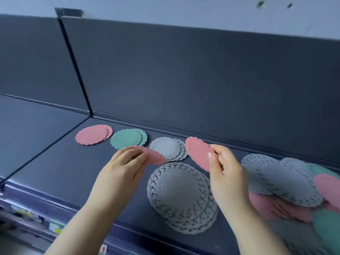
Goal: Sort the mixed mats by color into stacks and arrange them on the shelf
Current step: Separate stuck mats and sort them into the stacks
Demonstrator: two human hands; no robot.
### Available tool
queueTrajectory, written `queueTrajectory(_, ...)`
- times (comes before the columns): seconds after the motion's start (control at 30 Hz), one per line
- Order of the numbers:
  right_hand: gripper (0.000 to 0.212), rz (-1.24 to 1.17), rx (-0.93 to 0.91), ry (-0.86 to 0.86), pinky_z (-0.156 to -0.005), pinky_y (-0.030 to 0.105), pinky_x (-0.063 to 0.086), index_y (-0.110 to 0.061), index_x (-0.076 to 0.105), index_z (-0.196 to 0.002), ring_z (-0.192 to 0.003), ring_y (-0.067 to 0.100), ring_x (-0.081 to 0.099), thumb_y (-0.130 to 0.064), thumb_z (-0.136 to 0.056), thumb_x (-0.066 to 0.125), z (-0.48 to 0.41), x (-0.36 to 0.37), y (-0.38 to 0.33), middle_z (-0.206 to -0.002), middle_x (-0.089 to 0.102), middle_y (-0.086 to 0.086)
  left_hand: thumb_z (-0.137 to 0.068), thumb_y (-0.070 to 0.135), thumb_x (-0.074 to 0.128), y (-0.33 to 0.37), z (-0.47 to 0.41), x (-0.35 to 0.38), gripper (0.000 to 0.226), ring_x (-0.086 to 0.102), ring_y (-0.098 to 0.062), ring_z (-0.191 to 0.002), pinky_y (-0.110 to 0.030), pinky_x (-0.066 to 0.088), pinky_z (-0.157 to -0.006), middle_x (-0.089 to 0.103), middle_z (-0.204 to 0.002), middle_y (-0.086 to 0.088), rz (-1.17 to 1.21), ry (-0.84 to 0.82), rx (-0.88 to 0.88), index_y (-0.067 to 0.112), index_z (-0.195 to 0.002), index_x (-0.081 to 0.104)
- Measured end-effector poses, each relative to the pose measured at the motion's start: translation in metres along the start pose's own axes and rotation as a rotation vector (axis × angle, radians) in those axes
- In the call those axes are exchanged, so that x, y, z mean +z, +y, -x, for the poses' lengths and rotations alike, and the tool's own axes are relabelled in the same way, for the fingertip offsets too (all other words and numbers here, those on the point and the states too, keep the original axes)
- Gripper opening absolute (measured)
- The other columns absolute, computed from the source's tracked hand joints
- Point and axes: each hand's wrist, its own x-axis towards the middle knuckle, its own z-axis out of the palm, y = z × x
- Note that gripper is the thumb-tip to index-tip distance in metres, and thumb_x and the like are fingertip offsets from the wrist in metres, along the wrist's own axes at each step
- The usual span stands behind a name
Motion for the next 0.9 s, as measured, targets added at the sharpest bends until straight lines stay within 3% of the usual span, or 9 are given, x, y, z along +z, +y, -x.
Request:
queueTrajectory(0.17, 0.018, 0.014, 0.019, 0.020, -0.065, -0.003, 0.034, -0.017, 0.064, -0.103, -0.076, -0.022, 0.050, -0.010, -0.089, 0.054, 0.012, 0.029, -0.019, -0.081, 0.058, -0.027, -0.092, 0.025, 0.046, -0.034, -0.005, -0.007, 0.034, 0.062, -0.025, -0.097, -0.033, 0.052, -0.080, 0.068, -0.101, -0.003, 0.032, -0.036, 0.030, 0.006, -0.098, 0.073)
queueTrajectory(0.37, 0.019, 0.022, 0.068, 0.018, -0.066, -0.002, 0.034, -0.017, 0.064, -0.103, -0.082, -0.004, 0.053, -0.010, -0.089, 0.055, 0.017, 0.038, -0.021, -0.084, 0.062, -0.019, -0.090, 0.021, 0.049, -0.039, 0.004, -0.008, 0.030, 0.060, -0.022, -0.099, -0.027, 0.045, -0.087, 0.068, -0.103, -0.003, 0.059, -0.033, 0.055, 0.005, -0.100, 0.072)
queueTrajectory(0.63, 0.017, -0.023, 0.164, -0.029, -0.061, 0.000, 0.036, -0.018, 0.065, -0.101, -0.068, 0.000, 0.050, -0.012, -0.089, 0.055, 0.018, 0.040, -0.010, -0.080, 0.065, -0.010, -0.090, 0.026, 0.048, -0.031, 0.018, -0.007, 0.033, 0.063, -0.022, -0.098, -0.033, 0.053, -0.080, 0.068, -0.102, -0.002, 0.011, -0.144, 0.037, 0.008, -0.100, 0.074)
queueTrajectory(0.83, 0.017, 0.076, 0.171, -0.158, -0.060, 0.023, 0.042, -0.016, 0.064, -0.099, -0.069, 0.020, 0.057, -0.021, -0.092, 0.050, 0.029, 0.044, -0.022, -0.074, 0.064, -0.003, -0.088, 0.021, 0.050, -0.044, 0.006, -0.018, 0.031, 0.062, -0.022, -0.099, -0.030, 0.047, -0.086, 0.068, -0.103, -0.003, 0.049, -0.119, 0.036, 0.005, -0.101, 0.073)
queueTrajectory(0.9, 0.017, 0.047, 0.180, -0.133, -0.060, 0.017, 0.040, -0.018, 0.065, -0.099, -0.070, 0.023, 0.056, -0.020, -0.092, 0.050, 0.024, 0.052, -0.036, -0.073, 0.063, -0.001, -0.089, 0.021, 0.049, -0.059, 0.002, -0.019, 0.031, 0.060, -0.022, -0.099, -0.027, 0.045, -0.088, 0.068, -0.104, -0.004, 0.068, -0.112, 0.045, 0.005, -0.101, 0.072)
